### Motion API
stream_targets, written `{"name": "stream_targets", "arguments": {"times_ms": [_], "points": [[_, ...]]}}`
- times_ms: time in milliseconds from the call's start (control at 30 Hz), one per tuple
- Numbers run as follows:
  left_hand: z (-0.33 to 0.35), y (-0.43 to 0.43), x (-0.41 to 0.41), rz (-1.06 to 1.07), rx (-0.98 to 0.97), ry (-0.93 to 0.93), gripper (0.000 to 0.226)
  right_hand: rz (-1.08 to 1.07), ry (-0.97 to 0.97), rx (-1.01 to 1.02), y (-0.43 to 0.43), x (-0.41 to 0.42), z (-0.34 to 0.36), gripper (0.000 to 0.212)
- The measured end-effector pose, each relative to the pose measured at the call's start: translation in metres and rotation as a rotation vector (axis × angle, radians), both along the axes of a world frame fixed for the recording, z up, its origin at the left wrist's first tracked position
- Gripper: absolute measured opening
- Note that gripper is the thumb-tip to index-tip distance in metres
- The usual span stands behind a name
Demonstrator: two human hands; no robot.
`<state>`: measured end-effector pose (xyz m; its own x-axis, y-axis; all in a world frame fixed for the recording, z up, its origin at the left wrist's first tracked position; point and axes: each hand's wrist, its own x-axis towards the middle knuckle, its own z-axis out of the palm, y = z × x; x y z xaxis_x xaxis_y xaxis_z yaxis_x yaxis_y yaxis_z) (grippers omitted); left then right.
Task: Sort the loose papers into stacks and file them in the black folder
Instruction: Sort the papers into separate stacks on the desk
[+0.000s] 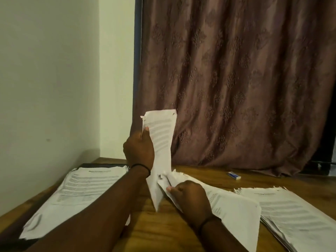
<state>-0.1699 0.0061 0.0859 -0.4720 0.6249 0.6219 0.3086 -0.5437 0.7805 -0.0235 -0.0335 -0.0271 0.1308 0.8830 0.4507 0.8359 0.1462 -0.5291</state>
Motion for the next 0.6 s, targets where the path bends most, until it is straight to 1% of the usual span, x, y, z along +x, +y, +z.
{"name": "stream_targets", "arguments": {"times_ms": [33,67,133,167,233,267,333,367,400,433,500,567,600], "points": [[0.008,-0.003,-0.004,0.0,0.033,0.011,0.039,0.018,0.064,-0.028,0.0,-0.001,-0.001,0.047],[0.014,-0.006,-0.007,-0.008,0.062,0.016,0.039,0.026,0.134,-0.017,0.002,-0.001,-0.002,0.04],[0.022,-0.013,-0.013,-0.017,0.095,0.016,0.038,-0.04,0.261,0.051,0.005,0.001,-0.002,0.023],[0.024,-0.016,-0.015,-0.017,0.097,0.014,0.038,-0.111,0.327,0.116,0.003,0.002,-0.001,0.021],[0.027,-0.021,-0.017,-0.021,0.092,-0.01,0.038,-0.244,0.452,0.32,-0.002,0.006,0.007,0.018],[0.029,-0.022,-0.017,-0.027,0.087,-0.025,0.038,-0.28,0.5,0.418,-0.005,0.008,0.013,0.021],[0.035,-0.027,-0.016,-0.038,0.095,-0.041,0.038,-0.336,0.636,0.518,-0.02,0.011,0.039,0.043],[0.039,-0.029,-0.014,-0.051,0.104,-0.044,0.037,-0.362,0.681,0.554,-0.028,0.013,0.052,0.049],[0.043,-0.031,-0.011,-0.077,0.107,-0.047,0.038,-0.377,0.697,0.596,-0.035,0.016,0.066,0.049],[0.045,-0.03,-0.009,-0.107,0.101,-0.045,0.038,-0.385,0.684,0.63,-0.04,0.018,0.078,0.043],[0.05,-0.026,-0.001,-0.185,0.072,-0.074,0.044,-0.371,0.633,0.731,-0.047,0.02,0.102,0.031],[0.052,-0.028,0.009,-0.263,0.054,-0.124,0.054,-0.331,0.578,0.881,-0.052,0.019,0.126,0.025],[0.054,-0.03,0.014,-0.331,0.041,-0.156,0.052,-0.315,0.516,0.953,-0.054,0.016,0.136,0.023]]}}
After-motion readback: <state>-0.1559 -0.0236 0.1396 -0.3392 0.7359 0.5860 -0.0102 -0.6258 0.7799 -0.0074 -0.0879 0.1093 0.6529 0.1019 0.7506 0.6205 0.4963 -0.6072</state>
